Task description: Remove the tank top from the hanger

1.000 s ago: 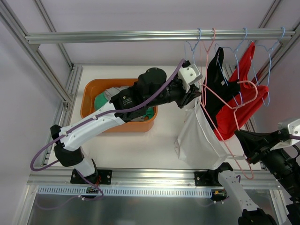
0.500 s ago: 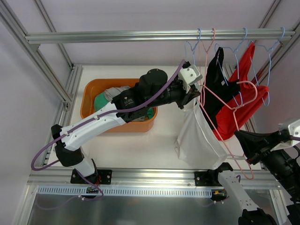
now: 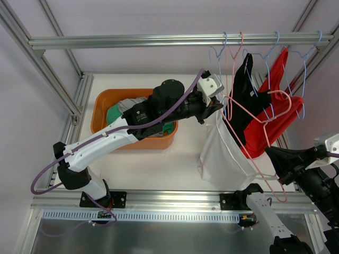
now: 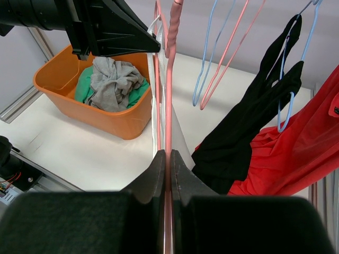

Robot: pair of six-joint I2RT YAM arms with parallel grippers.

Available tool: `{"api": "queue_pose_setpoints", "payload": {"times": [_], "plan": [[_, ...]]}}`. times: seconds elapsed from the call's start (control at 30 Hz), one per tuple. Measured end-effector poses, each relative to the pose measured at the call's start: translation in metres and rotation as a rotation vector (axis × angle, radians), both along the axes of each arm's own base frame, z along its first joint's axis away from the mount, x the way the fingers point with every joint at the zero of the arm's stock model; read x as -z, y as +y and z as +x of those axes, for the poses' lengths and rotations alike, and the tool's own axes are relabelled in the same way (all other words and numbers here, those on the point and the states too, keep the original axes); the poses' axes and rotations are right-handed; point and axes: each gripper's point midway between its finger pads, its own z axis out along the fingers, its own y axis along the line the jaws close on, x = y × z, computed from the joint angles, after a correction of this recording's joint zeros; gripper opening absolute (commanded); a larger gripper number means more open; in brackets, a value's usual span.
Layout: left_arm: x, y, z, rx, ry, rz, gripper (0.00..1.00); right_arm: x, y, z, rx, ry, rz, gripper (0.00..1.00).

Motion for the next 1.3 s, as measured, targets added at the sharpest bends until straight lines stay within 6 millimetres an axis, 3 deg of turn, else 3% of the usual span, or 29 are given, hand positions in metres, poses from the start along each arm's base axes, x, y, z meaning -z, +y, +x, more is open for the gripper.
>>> {"api": "queue_pose_setpoints", "payload": {"times": [0.17,0.3,0.37,0.47,0.67,0.8,0.97,1.13,1.3], "plan": [[-0.004,0.002,-0.001,0.000,-0.003,-0.008,0.03,0.000,0.000,0.000,-0.001,0.000,0.000,0.00],[-0.004,0.002,-0.001,0.000,-0.002,-0.008,0.15,0.000,0.000,0.000,-0.003,-0.001,0.001,0.00],[-0.004,0.002,-0.001,0.001,-0.002,-0.008,0.15,0.000,0.000,0.000,-0.003,-0.001,0.001,0.00],[-0.003,0.002,-0.002,0.001,0.001,-0.008,0.00,0.000,0.001,0.000,-0.003,-0.001,0.001,0.00],[-0.004,0.003,0.000,-0.009,-0.003,-0.010,0.00,0.000,0.001,0.000,-0.004,-0.001,0.001,0.00],[-0.006,0.010,0.014,-0.102,0.001,-0.028,0.00,0.002,0.002,0.002,-0.009,0.005,-0.001,0.00],[-0.010,0.040,0.046,-0.357,0.024,-0.078,0.00,0.014,0.008,0.004,-0.050,0.023,-0.020,0.00],[-0.024,0.094,0.080,-0.652,0.063,-0.180,0.00,0.017,0.017,-0.009,-0.127,-0.020,-0.028,0.00],[-0.026,0.130,0.087,-0.771,0.099,-0.249,0.00,0.009,0.021,-0.021,-0.159,-0.092,-0.025,0.00]]}}
